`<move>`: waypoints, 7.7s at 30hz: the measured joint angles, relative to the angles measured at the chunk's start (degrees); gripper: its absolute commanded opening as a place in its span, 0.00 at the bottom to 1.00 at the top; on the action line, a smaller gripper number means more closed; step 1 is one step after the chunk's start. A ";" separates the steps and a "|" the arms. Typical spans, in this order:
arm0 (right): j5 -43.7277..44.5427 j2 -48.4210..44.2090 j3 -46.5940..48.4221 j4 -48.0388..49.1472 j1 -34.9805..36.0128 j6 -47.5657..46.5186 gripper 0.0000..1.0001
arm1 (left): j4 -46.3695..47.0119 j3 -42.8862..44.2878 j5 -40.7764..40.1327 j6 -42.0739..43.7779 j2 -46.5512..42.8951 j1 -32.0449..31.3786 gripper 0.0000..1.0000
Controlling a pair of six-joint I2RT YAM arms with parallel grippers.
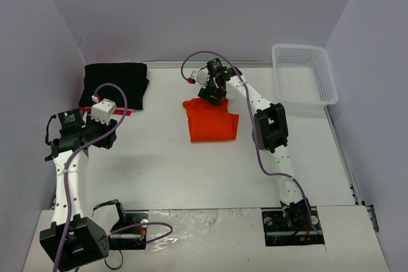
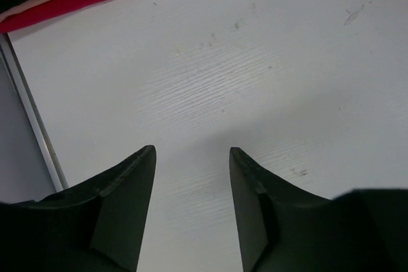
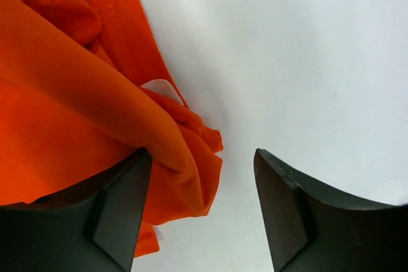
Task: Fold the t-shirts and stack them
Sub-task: Fold the long partially folded tshirt into a neat square, then put the neatly folded tshirt into the corner of the board with the left arm
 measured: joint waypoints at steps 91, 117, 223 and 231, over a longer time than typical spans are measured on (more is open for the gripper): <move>26.08 -25.42 -36.79 11.43 25.44 10.27 0.00 | 32.54 20.22 21.16 -81.18 56.02 -25.46 0.94; 26.43 -24.98 -34.38 8.61 24.85 10.86 0.00 | 49.99 25.09 19.56 -96.41 66.45 -36.57 0.94; -8.50 -43.69 -69.05 6.95 -7.78 12.39 1.00 | -5.27 81.33 -33.11 -12.20 74.18 -7.43 0.69; -8.48 -43.67 -69.05 6.97 -7.78 12.59 1.00 | -4.37 78.01 -35.89 -9.60 65.94 -7.08 0.74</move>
